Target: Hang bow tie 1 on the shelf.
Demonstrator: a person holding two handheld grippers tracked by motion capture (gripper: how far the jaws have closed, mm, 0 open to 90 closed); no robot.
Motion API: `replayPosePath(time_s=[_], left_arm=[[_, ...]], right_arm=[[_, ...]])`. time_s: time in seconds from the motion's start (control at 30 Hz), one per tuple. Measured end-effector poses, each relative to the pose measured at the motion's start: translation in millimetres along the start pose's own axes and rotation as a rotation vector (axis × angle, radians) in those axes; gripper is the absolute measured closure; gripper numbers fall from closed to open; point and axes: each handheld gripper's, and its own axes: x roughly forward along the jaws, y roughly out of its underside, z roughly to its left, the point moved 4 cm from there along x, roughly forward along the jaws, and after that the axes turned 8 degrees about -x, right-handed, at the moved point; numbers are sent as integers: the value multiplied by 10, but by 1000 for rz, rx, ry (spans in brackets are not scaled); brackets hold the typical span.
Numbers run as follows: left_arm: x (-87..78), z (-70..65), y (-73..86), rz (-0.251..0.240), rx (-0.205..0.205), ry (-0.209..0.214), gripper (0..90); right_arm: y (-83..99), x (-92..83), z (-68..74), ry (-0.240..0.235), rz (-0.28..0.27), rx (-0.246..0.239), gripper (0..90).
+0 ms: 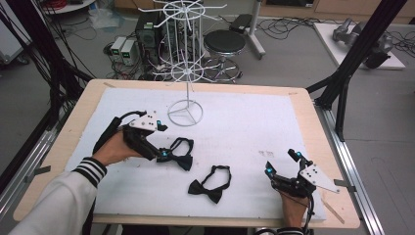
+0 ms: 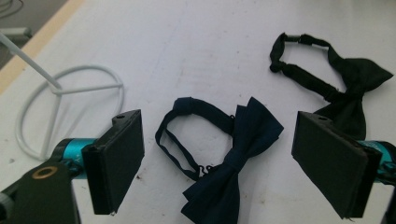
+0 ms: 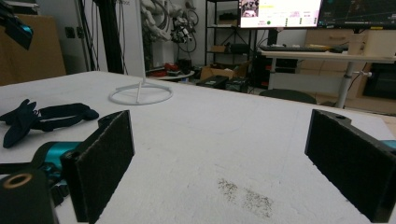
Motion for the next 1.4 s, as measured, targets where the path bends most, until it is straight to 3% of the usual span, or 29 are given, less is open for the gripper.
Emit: replayPosePath(time_s=[0.3,0.63,0.87,1.1,1.2,1.4], left_arm=[[211,6,-2,129,54,26,216],[363,-10,-5,211,92,35,226],[439,-32,2,268,120,63,234],[541,-61,13,355,171,91,276],[585,-61,26,394,188,76,303],[643,-65,66,435,205,91,317]], right_arm=[[1,-2,-1,1,2,4,75],[1,-3,0,0,1,7,74],[1,-2,1,0,3,5,75],[1,-3,2,1,3,4,74],[1,-3,0,0,3,6,74],[1,-2,1,0,2,5,75]])
